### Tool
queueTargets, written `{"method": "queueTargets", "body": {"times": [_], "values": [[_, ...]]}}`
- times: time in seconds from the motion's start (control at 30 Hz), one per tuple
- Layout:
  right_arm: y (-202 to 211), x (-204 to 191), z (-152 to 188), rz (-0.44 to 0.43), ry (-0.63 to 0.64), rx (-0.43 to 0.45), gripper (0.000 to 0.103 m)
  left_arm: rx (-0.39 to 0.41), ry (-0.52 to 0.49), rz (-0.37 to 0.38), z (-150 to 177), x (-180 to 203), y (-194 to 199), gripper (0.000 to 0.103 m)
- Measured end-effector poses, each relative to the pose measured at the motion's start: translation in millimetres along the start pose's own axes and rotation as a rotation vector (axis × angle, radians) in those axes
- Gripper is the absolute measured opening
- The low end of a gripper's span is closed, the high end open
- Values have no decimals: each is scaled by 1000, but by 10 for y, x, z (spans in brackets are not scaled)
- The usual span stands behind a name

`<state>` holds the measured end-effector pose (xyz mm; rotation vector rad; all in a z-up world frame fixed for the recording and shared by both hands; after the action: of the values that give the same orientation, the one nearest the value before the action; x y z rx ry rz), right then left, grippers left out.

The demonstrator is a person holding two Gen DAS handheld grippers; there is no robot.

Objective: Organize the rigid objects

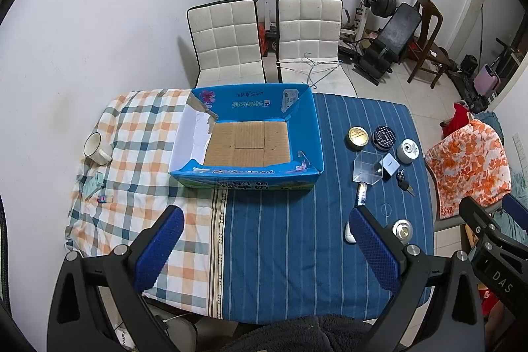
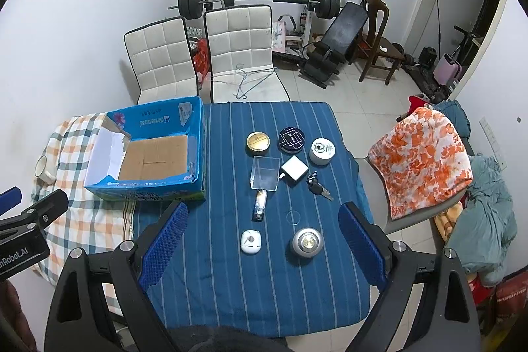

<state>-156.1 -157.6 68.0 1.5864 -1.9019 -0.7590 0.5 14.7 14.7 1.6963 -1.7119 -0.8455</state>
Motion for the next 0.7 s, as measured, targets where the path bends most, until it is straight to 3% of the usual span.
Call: {"method": "queueTargets", "body": {"times": [0.7], "values": [[-138,-23,-44,20,21,0,95,-11,15,1,-30,-22,-109,103]]}}
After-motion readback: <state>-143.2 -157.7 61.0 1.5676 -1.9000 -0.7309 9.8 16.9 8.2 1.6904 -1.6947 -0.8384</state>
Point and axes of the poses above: each gripper's, at about its wrist camera, not at the fingertips, and y roughly against the way its jaws point, x to its right, z to its underside, the point moved 1 cm from there along -y, roughly the way its jaws point, and after that the axes turned 11 degrees about x, right-handed, at the moved point
